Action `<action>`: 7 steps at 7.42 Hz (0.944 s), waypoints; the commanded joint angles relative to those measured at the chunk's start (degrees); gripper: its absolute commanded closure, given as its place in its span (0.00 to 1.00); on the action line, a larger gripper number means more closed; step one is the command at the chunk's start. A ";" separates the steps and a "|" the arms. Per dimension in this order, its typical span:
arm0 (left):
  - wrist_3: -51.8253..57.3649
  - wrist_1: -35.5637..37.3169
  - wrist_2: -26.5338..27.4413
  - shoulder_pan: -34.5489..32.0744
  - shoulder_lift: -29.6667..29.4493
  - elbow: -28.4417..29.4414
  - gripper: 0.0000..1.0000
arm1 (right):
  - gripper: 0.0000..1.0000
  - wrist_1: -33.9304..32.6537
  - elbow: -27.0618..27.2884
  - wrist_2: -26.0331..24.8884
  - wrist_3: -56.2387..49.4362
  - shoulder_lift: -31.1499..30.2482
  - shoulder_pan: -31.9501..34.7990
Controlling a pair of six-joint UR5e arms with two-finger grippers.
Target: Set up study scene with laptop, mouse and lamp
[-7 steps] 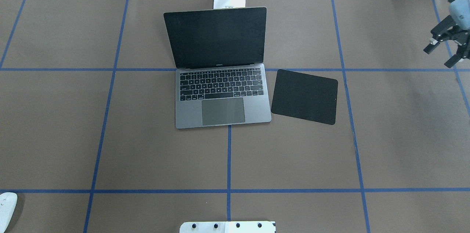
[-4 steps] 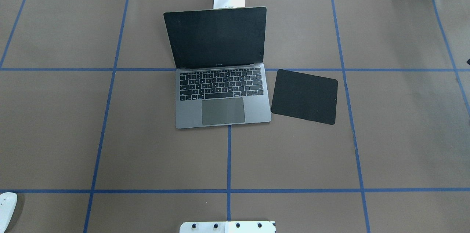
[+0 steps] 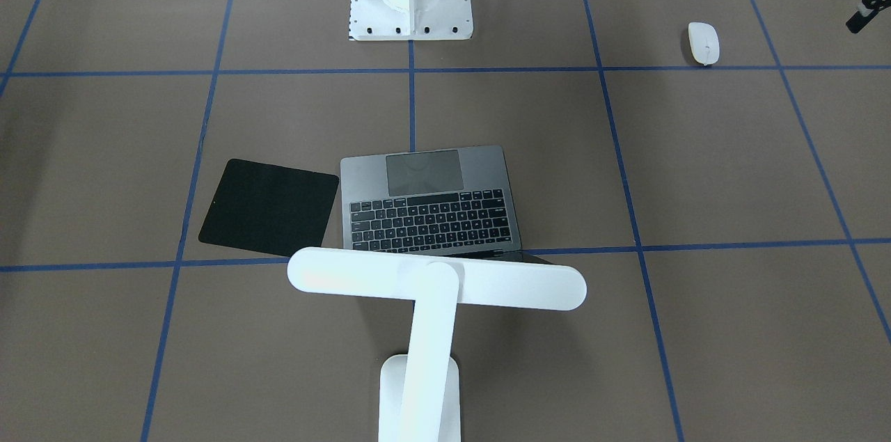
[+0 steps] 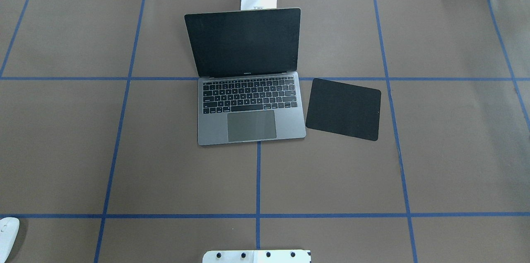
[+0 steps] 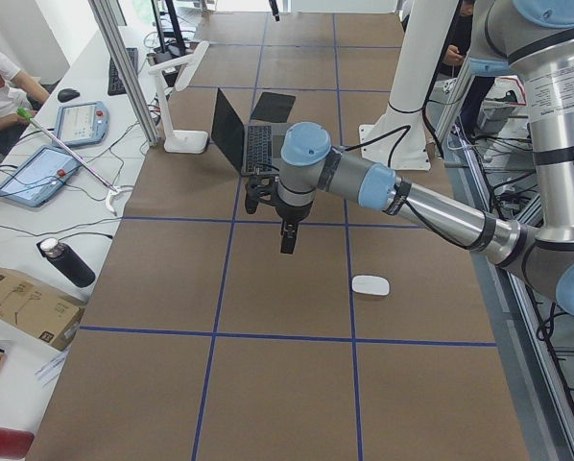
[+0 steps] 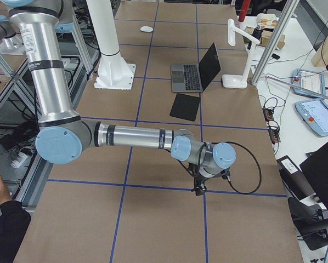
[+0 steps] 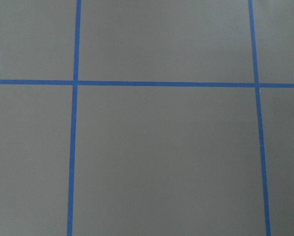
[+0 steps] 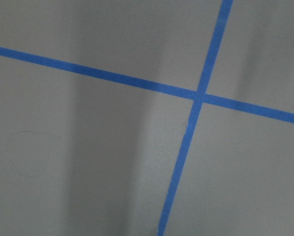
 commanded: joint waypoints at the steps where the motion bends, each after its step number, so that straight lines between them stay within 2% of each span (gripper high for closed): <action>1: -0.99 -3.87 3.37 5.69 1.15 0.99 0.01 | 0.00 2.99 2.96 -0.52 0.24 -2.59 0.22; 3: -7.20 -12.89 7.48 12.34 5.97 2.13 0.01 | 0.00 3.16 3.85 -0.43 0.24 -3.12 0.31; 5: -16.41 -29.22 7.67 16.58 12.03 5.82 0.01 | 0.00 3.16 5.69 -0.26 0.24 -4.44 0.22; 7: -23.18 -31.65 7.67 21.14 12.93 6.00 0.01 | 0.00 3.16 6.48 -0.08 0.24 -4.62 0.22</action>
